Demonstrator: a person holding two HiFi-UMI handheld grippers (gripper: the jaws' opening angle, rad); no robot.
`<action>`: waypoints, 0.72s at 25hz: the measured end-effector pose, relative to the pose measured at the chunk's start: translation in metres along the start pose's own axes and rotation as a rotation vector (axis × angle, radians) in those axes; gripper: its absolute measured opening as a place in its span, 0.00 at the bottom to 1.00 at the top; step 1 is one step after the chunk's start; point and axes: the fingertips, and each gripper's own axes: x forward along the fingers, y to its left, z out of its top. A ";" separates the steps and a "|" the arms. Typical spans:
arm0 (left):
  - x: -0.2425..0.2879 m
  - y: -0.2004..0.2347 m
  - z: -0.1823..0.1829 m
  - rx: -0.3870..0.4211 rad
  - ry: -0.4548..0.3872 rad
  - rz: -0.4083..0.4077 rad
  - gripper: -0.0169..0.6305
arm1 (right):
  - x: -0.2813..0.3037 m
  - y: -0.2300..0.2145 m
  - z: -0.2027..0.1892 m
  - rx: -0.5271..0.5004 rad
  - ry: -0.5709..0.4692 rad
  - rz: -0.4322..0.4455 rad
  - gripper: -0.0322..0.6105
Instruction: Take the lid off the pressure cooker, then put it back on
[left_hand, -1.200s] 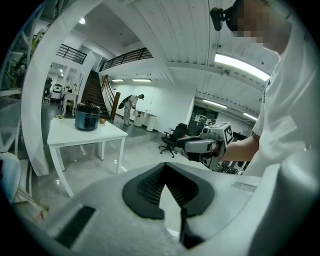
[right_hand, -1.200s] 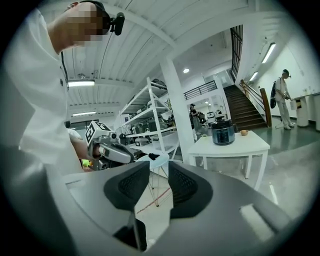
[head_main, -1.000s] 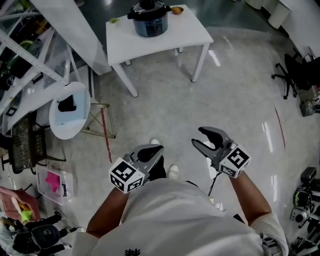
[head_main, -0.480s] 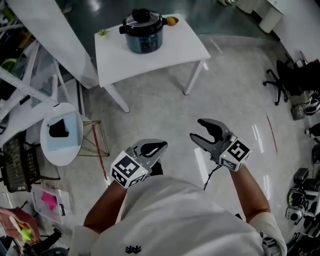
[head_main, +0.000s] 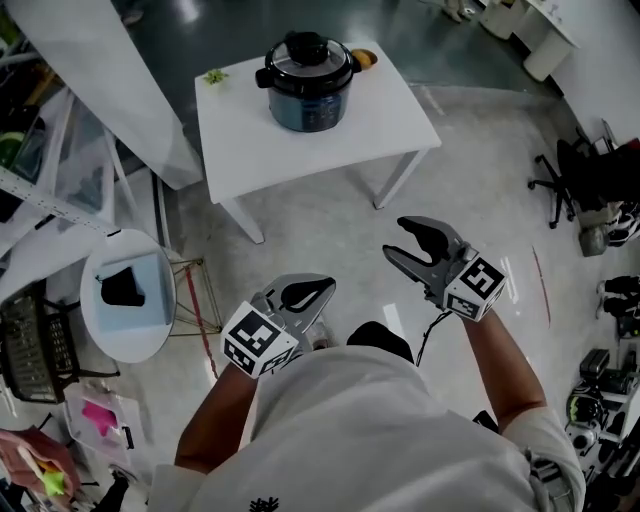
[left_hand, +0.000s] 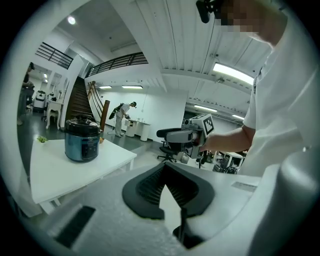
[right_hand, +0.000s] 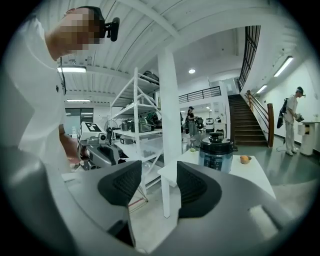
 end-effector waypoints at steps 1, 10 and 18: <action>-0.003 0.006 0.002 -0.007 -0.009 0.009 0.04 | 0.008 -0.005 0.004 -0.004 0.001 0.011 0.42; -0.006 0.070 0.015 -0.050 -0.027 0.116 0.04 | 0.068 -0.091 0.037 -0.072 -0.011 0.057 0.42; 0.028 0.146 0.047 -0.094 -0.047 0.266 0.04 | 0.129 -0.202 0.069 -0.156 -0.014 0.161 0.43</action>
